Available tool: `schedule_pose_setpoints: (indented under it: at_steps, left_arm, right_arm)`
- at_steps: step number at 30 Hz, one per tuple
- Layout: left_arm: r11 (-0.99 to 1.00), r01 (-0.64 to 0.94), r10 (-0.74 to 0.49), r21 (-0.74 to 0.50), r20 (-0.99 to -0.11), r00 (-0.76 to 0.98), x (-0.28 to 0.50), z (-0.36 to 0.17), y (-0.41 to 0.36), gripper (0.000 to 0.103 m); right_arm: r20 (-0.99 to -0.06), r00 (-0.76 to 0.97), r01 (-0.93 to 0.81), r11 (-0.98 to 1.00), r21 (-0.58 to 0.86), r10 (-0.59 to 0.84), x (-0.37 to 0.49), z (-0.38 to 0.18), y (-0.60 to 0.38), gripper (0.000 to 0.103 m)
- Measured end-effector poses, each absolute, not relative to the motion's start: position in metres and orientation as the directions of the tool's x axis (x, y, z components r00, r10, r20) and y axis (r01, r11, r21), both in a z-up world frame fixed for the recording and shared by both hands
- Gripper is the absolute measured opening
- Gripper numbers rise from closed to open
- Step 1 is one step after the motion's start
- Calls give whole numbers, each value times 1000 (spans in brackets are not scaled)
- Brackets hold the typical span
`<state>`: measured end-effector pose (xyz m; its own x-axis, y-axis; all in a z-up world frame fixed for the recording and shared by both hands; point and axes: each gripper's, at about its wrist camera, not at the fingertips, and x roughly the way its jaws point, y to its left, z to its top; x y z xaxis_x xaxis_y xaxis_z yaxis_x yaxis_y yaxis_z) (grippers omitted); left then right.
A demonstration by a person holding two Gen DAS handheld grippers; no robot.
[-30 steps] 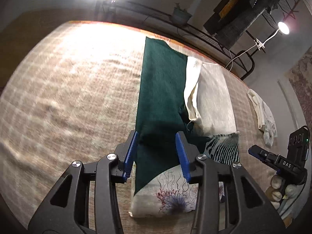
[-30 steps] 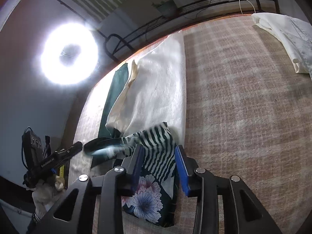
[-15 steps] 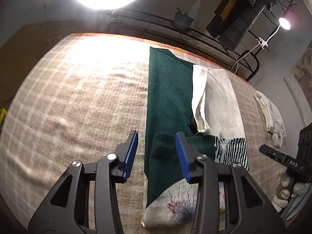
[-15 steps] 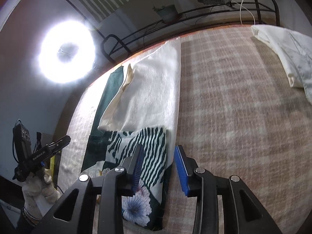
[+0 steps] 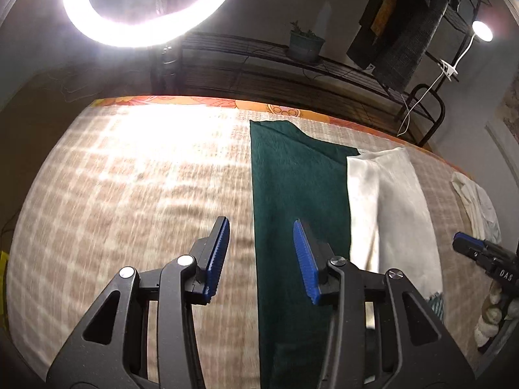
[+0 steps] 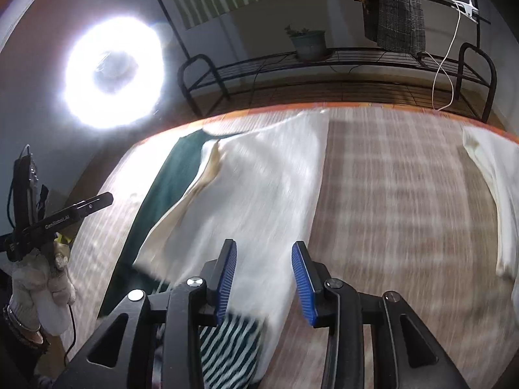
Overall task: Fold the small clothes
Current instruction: 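Move the right tool to the white fabric and close on it, then grasp the green collar end with the left tool while the right tool lifts white fabric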
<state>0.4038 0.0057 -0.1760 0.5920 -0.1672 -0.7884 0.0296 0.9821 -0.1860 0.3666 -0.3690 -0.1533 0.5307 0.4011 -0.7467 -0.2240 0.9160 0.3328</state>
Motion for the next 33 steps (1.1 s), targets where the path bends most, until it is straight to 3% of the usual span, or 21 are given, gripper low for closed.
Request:
schedule_pose_setpoints:
  at_steps: [4,7,11,22,23,24,25,26,30,33]
  left_arm:
    - [983,62,-175,-170,-796,579,441,-185,4,45]
    - [977,40,-196,-211,-796,573,467,-194,10,53]
    - [952,1,-257,-305,-804,536,502,-214,18,53]
    - [940,4,-287,-341,-786,548,547,-227,12,53]
    - [941,11,-288,-338,-785,548,549,-227,10,52]
    - [942,23,-292,-336,-783,549,550,-227,7,41]
    - [944,40,-295,-327,-785,545,552,-228,1,30]
    - [949,52,-289,-312,-791,540,552,-228,-4,8]
    - [957,98,-279,-271,-782,558,550,-223,-19,0]
    - [954,92,-285,-286,-765,578,542,-214,-19,0]
  right_arm:
    - [-755,532,-195,923,332,384,401,-161,-382,47]
    - [-738,540,-148,909,390,405,431,-168,-398,52]
    - [-719,543,-91,882,462,433,468,-185,-414,54]
    - [-689,539,-111,851,512,485,528,-202,-407,54]
    - [-684,542,-119,850,513,489,531,-202,-405,54]
    - [-680,547,-124,851,510,488,534,-202,-403,54]
    - [-674,552,-127,849,513,491,536,-202,-401,48]
    - [-670,547,-132,842,523,502,538,-204,-399,39]
    - [-678,520,-168,841,515,519,542,-207,-388,4]
    - [-679,534,-190,854,485,504,536,-199,-383,1]
